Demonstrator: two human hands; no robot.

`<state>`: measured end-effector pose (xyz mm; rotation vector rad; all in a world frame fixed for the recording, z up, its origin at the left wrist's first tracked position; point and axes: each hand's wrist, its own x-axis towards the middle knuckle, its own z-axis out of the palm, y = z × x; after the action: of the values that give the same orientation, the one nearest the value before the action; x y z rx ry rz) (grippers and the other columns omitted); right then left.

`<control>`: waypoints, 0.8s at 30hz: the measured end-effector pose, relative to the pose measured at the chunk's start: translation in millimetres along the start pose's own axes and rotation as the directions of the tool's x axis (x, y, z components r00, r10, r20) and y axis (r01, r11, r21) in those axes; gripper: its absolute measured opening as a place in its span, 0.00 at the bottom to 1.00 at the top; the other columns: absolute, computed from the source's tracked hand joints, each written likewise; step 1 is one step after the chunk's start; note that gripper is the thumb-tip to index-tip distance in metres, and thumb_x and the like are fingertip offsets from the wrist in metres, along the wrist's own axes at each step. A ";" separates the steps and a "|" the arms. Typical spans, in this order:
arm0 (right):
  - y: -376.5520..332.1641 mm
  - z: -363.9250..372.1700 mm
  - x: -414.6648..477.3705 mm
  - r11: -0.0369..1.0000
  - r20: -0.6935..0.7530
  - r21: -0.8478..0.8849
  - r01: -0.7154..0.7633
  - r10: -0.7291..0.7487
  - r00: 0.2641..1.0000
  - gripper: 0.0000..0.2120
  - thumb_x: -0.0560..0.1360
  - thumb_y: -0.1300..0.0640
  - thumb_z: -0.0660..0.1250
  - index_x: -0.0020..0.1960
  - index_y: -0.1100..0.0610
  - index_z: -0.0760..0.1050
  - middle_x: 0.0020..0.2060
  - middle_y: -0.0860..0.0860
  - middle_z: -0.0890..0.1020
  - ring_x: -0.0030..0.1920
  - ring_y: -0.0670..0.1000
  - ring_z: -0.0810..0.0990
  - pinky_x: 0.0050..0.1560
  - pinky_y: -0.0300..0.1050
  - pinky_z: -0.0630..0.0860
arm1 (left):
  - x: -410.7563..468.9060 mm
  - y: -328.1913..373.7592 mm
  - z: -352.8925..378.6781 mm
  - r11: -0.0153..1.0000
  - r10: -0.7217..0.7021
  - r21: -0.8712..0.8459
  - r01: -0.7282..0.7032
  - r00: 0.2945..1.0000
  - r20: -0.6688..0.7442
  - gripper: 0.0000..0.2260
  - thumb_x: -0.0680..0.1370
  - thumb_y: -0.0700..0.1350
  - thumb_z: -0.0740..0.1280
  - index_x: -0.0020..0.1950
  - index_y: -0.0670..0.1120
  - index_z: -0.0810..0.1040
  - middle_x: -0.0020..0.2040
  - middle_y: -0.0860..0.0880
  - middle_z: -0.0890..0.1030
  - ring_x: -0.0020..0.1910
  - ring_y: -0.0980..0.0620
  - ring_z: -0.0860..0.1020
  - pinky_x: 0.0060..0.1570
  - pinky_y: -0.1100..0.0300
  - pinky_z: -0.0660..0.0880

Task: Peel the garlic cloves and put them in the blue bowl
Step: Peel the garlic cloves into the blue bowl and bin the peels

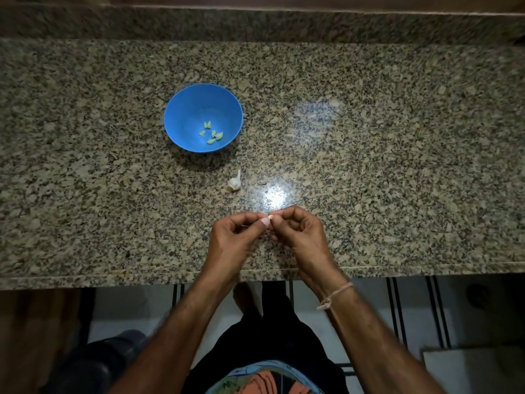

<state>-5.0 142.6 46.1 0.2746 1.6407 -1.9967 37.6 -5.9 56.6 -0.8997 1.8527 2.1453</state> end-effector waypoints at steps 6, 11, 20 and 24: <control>3.5 -2.1 -1.1 0.999 -0.019 -0.012 0.042 -0.042 0.999 0.01 0.79 0.65 0.72 0.49 0.61 0.81 0.45 0.55 0.87 0.47 0.49 0.85 0.48 0.40 0.81 | 3.8 3.8 -3.2 0.999 -0.050 0.003 0.050 0.997 0.052 0.02 0.78 0.40 0.75 0.48 0.44 0.87 0.44 0.48 0.88 0.46 0.56 0.86 0.48 0.60 0.81; 9.5 -1.4 0.1 0.995 -0.046 -0.055 0.079 -0.081 0.996 0.02 0.79 0.63 0.73 0.51 0.62 0.82 0.48 0.57 0.87 0.51 0.51 0.86 0.53 0.42 0.81 | 0.2 3.4 0.3 0.999 -0.007 0.042 0.006 1.000 0.020 0.02 0.78 0.40 0.75 0.50 0.43 0.87 0.40 0.52 0.87 0.38 0.64 0.83 0.38 0.71 0.76; 9.9 -0.3 1.8 0.992 -0.074 -0.074 0.105 -0.110 0.991 0.03 0.79 0.63 0.73 0.51 0.63 0.82 0.49 0.56 0.87 0.53 0.54 0.87 0.54 0.43 0.82 | 0.1 5.7 2.9 0.990 0.071 0.125 -0.070 0.997 -0.002 0.04 0.79 0.41 0.74 0.52 0.44 0.87 0.46 0.48 0.89 0.50 0.53 0.87 0.51 0.65 0.81; 12.7 0.5 4.5 0.984 -0.090 -0.106 0.141 -0.151 0.984 0.01 0.79 0.63 0.73 0.50 0.61 0.83 0.48 0.57 0.87 0.53 0.56 0.86 0.56 0.47 0.82 | -0.5 5.1 7.9 0.996 0.053 0.074 -0.049 0.998 -0.043 0.04 0.79 0.40 0.74 0.52 0.42 0.87 0.46 0.47 0.88 0.50 0.51 0.87 0.50 0.66 0.80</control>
<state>-2.1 139.5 33.3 0.2240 1.8637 -2.0289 32.9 0.5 61.5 -0.9018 1.9817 2.0883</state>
